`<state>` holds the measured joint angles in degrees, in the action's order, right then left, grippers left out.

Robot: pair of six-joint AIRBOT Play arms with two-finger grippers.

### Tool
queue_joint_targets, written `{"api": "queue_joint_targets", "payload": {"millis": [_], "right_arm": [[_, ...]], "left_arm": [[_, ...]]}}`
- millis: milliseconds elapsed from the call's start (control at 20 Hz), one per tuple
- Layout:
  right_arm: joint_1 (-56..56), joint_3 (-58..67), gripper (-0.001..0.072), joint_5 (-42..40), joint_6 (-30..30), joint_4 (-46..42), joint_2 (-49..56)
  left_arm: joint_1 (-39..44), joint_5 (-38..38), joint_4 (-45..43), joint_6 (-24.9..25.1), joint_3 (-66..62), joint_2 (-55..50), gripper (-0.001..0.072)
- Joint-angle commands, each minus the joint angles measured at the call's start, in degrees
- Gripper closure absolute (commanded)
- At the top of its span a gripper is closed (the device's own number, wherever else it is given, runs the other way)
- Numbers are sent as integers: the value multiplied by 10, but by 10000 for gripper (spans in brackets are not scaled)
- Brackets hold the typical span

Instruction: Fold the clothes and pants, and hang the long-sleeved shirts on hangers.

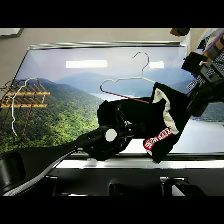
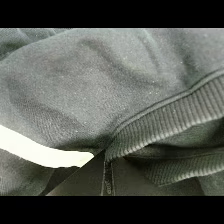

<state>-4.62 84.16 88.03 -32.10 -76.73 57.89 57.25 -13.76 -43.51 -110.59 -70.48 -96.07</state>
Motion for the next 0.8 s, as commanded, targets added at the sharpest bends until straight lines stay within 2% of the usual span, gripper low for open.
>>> {"api": "queue_joint_targets", "payload": {"millis": [0,200,500,750], "right_arm": [[0,0,666,4,-3,0,-1],[0,0,666,17,-3,0,-10],[0,0,667,40,-32,6,-17],[0,0,668,50,-31,12,-17]], "left_arm": [[-13,-12,-1,-4,-1,5,671],[-95,-97,-25,-3,-1,31,673],[-232,-236,-26,79,-1,62,673],[-274,-278,-26,112,-20,64,673]]}}
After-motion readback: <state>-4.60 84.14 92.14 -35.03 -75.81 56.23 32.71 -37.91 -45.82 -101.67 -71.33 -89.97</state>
